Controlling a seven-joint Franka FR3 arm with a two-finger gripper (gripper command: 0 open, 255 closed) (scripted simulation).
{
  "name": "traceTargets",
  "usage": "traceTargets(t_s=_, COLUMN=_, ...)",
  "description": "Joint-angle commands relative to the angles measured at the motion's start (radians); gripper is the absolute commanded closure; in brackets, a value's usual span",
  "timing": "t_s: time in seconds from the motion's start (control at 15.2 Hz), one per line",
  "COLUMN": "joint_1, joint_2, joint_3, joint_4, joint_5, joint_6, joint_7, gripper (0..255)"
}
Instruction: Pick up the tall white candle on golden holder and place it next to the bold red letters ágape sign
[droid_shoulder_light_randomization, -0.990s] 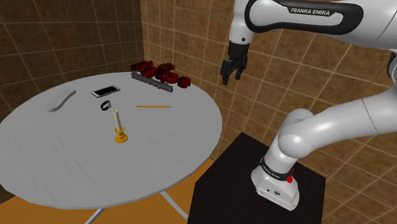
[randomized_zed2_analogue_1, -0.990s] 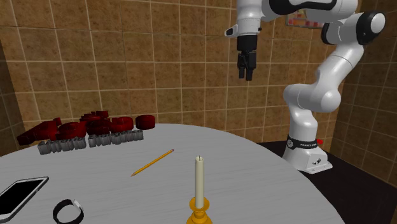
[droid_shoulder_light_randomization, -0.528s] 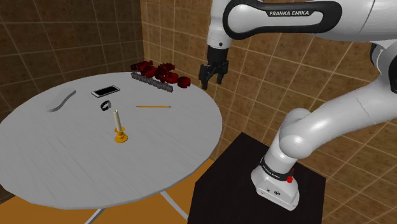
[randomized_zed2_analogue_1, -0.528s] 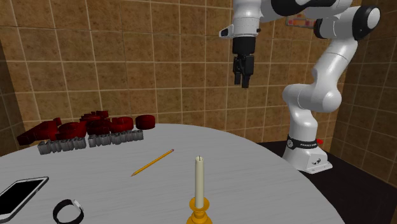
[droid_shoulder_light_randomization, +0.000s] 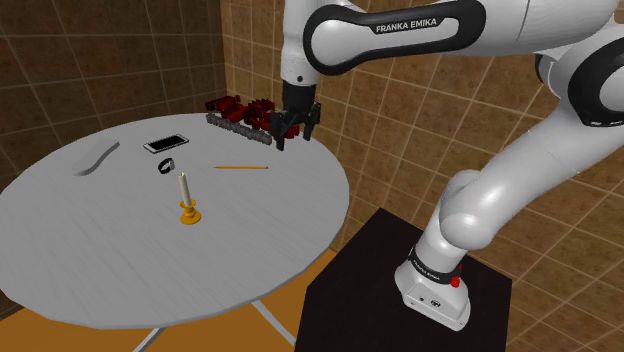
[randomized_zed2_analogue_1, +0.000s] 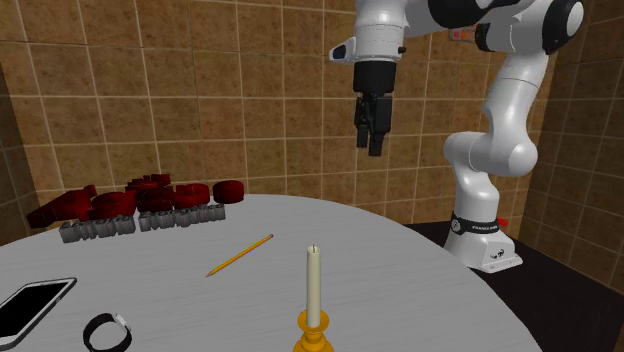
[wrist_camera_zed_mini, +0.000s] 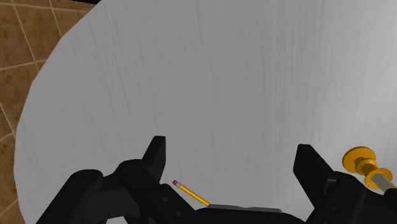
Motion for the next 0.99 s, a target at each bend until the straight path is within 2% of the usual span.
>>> traceTargets(t_s=0.0, joint_1=0.007, joint_2=0.05, joint_3=0.025, joint_4=0.027, joint_5=-0.004, joint_6=0.031, joint_7=0.032, gripper=0)
traceTargets(t_s=0.4, joint_1=0.029, joint_2=0.245, joint_3=0.104, joint_4=0.183, joint_5=-0.054, joint_6=0.087, joint_7=0.149, gripper=0)
traceTargets(t_s=0.92, joint_1=0.097, joint_2=0.537, joint_3=0.169, joint_4=0.469, joint_5=-0.186, joint_6=0.094, joint_7=0.309, gripper=0)
